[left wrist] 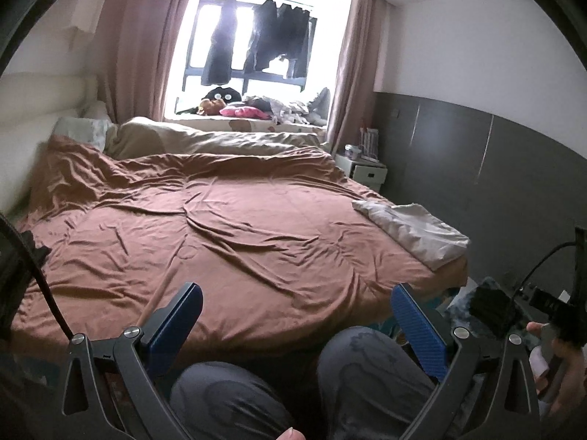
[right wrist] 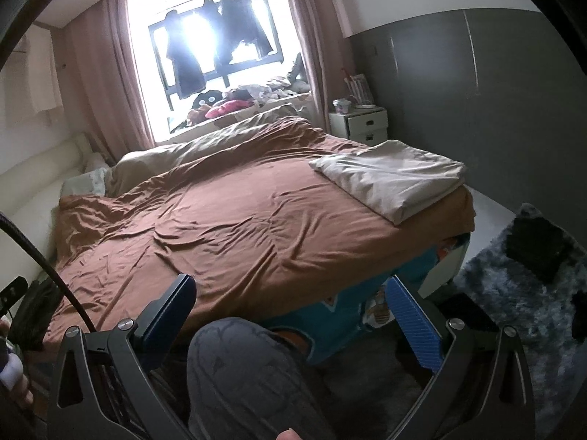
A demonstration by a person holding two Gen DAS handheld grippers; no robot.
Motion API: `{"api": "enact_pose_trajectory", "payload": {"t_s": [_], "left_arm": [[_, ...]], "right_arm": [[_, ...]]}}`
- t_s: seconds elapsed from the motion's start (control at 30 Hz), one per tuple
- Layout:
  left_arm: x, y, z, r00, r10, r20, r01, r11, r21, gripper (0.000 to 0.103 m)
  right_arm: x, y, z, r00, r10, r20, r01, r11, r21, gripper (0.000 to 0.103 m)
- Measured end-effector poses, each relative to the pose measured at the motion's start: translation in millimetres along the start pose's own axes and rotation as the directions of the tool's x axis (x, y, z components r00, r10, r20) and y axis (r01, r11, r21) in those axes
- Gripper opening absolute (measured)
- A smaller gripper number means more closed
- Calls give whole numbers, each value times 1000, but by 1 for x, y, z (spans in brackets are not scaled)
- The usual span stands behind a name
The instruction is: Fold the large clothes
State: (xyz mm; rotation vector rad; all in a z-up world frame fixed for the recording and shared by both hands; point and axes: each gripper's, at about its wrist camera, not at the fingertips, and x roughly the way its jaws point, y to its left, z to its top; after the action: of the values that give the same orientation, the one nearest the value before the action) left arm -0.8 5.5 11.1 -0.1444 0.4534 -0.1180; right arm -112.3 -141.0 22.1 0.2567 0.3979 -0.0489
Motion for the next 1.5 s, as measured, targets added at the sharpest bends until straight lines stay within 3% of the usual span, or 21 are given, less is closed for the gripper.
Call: {"api": "enact_pose_trajectory", "payload": {"t_s": [0.47,1.5], "left_arm": [[-3,5,-5,998,63,2,-63,998,-4,103],[-9,-2,-15,998,57,3,-57,998,4,103]], "right_arm": [[10,16,-17,1000,8,-5,-8,1000,-1,103],[0,15,-30,1000,-7,7,7,1000,16,103]]}}
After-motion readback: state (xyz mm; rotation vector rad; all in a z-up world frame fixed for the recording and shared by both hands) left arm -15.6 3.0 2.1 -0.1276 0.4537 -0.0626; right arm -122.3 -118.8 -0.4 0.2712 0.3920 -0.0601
